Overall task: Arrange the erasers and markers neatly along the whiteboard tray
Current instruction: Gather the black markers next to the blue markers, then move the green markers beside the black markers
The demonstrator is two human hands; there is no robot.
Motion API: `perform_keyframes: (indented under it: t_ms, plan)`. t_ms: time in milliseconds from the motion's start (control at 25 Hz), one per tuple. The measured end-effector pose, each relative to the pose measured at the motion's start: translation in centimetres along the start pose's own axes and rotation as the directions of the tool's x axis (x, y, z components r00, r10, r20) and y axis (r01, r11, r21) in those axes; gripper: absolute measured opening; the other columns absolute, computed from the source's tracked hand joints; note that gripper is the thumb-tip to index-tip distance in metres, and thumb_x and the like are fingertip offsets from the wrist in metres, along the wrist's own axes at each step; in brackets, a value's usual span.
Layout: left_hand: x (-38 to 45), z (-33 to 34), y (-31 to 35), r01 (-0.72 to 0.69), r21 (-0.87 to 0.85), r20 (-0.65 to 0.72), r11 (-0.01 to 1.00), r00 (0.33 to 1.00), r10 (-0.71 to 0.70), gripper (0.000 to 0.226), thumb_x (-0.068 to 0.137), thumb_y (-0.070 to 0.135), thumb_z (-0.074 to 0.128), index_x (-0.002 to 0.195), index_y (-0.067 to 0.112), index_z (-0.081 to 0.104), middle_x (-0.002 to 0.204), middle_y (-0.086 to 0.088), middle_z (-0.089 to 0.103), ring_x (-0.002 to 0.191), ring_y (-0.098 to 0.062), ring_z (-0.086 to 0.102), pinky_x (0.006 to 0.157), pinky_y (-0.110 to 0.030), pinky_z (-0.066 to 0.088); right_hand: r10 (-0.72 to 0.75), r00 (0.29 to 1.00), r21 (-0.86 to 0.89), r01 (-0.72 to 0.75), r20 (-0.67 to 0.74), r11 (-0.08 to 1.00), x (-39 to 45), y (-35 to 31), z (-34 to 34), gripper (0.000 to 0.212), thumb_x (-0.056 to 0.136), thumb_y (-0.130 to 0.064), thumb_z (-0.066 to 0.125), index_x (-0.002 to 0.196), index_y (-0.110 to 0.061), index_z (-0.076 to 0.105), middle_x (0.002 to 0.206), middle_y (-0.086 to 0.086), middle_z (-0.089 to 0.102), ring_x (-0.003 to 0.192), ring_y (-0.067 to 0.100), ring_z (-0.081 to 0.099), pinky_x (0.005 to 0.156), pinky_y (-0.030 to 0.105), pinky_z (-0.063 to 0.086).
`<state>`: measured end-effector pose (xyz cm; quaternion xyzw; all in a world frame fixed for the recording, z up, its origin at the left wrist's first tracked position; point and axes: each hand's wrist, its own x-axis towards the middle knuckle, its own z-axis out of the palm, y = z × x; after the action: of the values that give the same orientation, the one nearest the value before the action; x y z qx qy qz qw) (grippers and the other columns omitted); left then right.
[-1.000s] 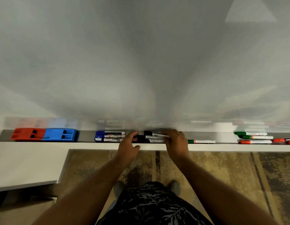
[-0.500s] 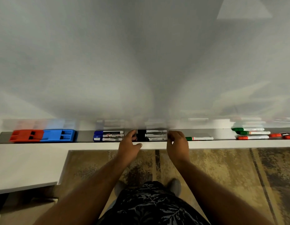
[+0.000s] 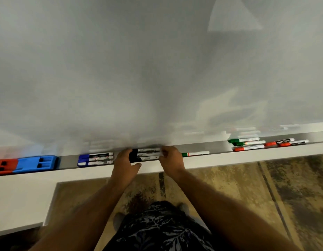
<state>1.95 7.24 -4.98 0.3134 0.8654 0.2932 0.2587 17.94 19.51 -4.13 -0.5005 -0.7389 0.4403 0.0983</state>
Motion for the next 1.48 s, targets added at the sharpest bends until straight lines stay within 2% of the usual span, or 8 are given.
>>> perform_keyframes:
  t_ms: [160,360,600,880,1040,1160,1240,1480]
  plan:
    - [-1.5,2.3,3.3,-0.198,0.056,-0.12,0.979,0.972,0.204,0.044,0.077,0.007,0.081,0.118,0.018,0.069,0.119,-0.004,0.063,0.103,-0.025,0.066,0.085,-0.034,0.054,-0.088,0.996,-0.058,0.086,-0.027,0.995,0.0,2.8,-3.9,0.018,0.088,-0.004,0.062,0.097,-0.015,0.074,0.087,-0.006,0.065,0.078,0.012,0.059,0.075,0.022,0.047]
    - [-2.3,6.7,8.1,-0.332,0.055,0.036,0.942,0.943,0.33,0.038,0.084,0.012,0.075,0.12,0.024,0.068,0.12,0.005,0.066,0.11,-0.017,0.063,0.09,-0.037,0.056,-0.103,0.989,-0.071,0.096,-0.108,0.993,-0.2,6.9,-9.4,0.03,0.093,-0.003,0.063,0.116,-0.017,0.076,0.114,-0.002,0.073,0.099,0.011,0.068,0.089,0.021,0.053]
    - [-1.5,11.0,11.0,-0.419,0.231,0.193,0.878,0.904,0.381,0.044,0.09,0.026,0.071,0.132,0.033,0.063,0.131,0.006,0.067,0.117,-0.018,0.063,0.095,-0.037,0.055,0.007,0.976,-0.125,-0.035,-0.216,0.991,-1.2,11.0,-14.0,0.029,0.091,-0.003,0.066,0.112,-0.02,0.076,0.111,-0.004,0.073,0.089,0.005,0.062,0.075,0.006,0.04]
    - [0.4,12.3,11.3,-0.55,0.357,0.285,0.755,0.834,0.472,0.032,0.091,0.022,0.071,0.122,0.03,0.066,0.122,0.006,0.065,0.113,-0.019,0.062,0.087,-0.034,0.055,0.093,0.952,-0.148,-0.141,-0.292,0.979,-2.3,12.0,-16.1,0.027,0.091,-0.007,0.066,0.109,-0.024,0.076,0.107,-0.005,0.072,0.085,0.006,0.062,0.072,0.013,0.045]
    - [1.8,11.8,10.4,-0.563,0.182,0.265,0.806,0.818,0.511,0.026,0.088,0.023,0.076,0.113,0.027,0.072,0.109,0.006,0.067,0.101,-0.017,0.062,0.083,-0.033,0.055,0.143,0.887,-0.151,-0.23,-0.44,0.961,-1.3,12.8,-19.4,0.024,0.092,-0.008,0.064,0.11,-0.019,0.078,0.11,0.001,0.074,0.095,0.02,0.068,0.084,0.033,0.055]
    - [2.2,11.1,10.0,-0.477,-0.132,0.21,0.869,0.843,0.495,0.026,0.083,0.015,0.083,0.107,0.026,0.076,0.101,0.011,0.072,0.095,-0.01,0.067,0.084,-0.029,0.054,0.147,0.869,-0.259,-0.296,-0.473,0.919,-0.1,13.9,-23.2,0.026,0.091,-0.006,0.062,0.107,-0.017,0.079,0.108,0.005,0.075,0.098,0.028,0.068,0.082,0.038,0.056]
    - [1.7,10.8,10.7,-0.288,-0.347,0.201,0.893,0.907,0.371,0.027,0.083,0.013,0.084,0.099,0.032,0.077,0.097,0.012,0.076,0.092,-0.003,0.071,0.081,-0.02,0.056,0.109,0.895,-0.391,-0.295,-0.432,0.872,0.7,15.2,-25.7,0.034,0.09,-0.001,0.057,0.111,-0.016,0.078,0.114,0.005,0.074,0.105,0.029,0.065,0.085,0.04,0.056]
    - [-0.2,12.5,14.2,0.113,-0.663,0.265,0.74,0.96,0.092,0.02,0.093,0.008,0.073,0.096,0.028,0.079,0.095,-0.001,0.079,0.083,-0.017,0.076,0.066,-0.031,0.062,0.019,0.991,-0.76,-0.115,-0.134,0.64,3.9,18.1,-30.6,0.05,0.09,-0.001,0.048,0.126,-0.029,0.068,0.136,-0.006,0.064,0.12,0.025,0.056,0.09,0.036,0.046]
